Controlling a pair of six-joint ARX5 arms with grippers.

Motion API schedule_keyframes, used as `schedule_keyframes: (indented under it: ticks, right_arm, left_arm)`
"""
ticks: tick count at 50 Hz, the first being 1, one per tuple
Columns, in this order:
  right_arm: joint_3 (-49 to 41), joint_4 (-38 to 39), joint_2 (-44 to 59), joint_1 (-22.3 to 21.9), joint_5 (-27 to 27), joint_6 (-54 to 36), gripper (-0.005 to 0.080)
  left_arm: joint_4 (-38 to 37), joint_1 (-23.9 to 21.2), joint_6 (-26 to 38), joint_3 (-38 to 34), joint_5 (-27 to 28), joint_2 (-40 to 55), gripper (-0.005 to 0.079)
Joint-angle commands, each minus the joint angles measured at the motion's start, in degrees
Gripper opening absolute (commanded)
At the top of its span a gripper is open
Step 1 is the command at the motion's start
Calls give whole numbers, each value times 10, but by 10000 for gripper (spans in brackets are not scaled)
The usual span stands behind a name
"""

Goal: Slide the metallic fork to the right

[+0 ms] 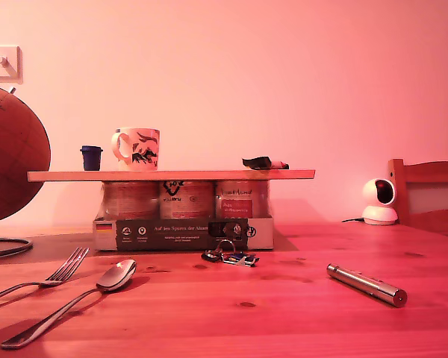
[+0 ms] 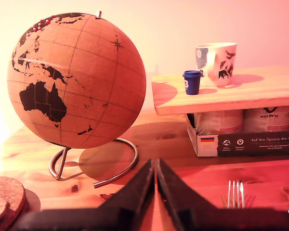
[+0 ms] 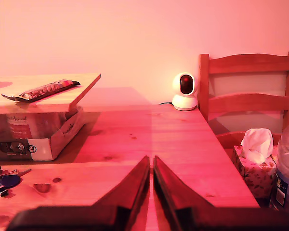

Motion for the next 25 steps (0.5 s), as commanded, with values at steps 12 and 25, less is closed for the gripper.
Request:
schedule_keyframes:
  ticks: [12, 25]
  right_arm:
    - [23, 67, -4, 30, -61, 48, -12]
    - [31, 68, -4, 33, -128, 70, -12]
  left_arm:
    - [-48, -12, -28, 8, 14, -8, -23]
    - [-37, -13, -104, 9, 55, -8, -23]
